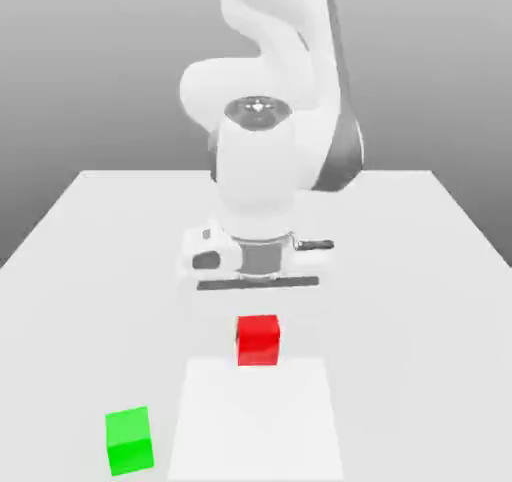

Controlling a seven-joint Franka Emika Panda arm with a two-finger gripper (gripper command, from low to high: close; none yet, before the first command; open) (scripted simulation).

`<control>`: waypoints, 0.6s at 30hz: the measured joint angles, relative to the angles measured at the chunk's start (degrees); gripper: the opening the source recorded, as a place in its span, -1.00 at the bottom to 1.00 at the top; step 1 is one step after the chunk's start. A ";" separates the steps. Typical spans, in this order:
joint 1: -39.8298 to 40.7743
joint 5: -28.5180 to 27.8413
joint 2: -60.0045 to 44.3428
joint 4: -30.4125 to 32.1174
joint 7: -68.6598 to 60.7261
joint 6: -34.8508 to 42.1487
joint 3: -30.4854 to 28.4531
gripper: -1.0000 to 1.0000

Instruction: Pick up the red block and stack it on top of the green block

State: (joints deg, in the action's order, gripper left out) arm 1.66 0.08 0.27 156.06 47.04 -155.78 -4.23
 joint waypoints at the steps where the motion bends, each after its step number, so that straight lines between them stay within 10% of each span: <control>1: 1.35 0.20 -0.99 -2.06 1.98 1.07 -0.51 -1.00; 11: 8.69 4.76 -15.46 -14.89 11.44 -0.42 -3.12 -1.00; 12: 8.89 5.11 -16.57 -14.97 11.22 -1.42 -2.87 1.00; 18: 8.86 5.34 -17.12 -15.03 11.08 -1.89 -2.86 1.00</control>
State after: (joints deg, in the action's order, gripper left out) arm 10.52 5.42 -16.86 141.03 58.12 -157.67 -7.10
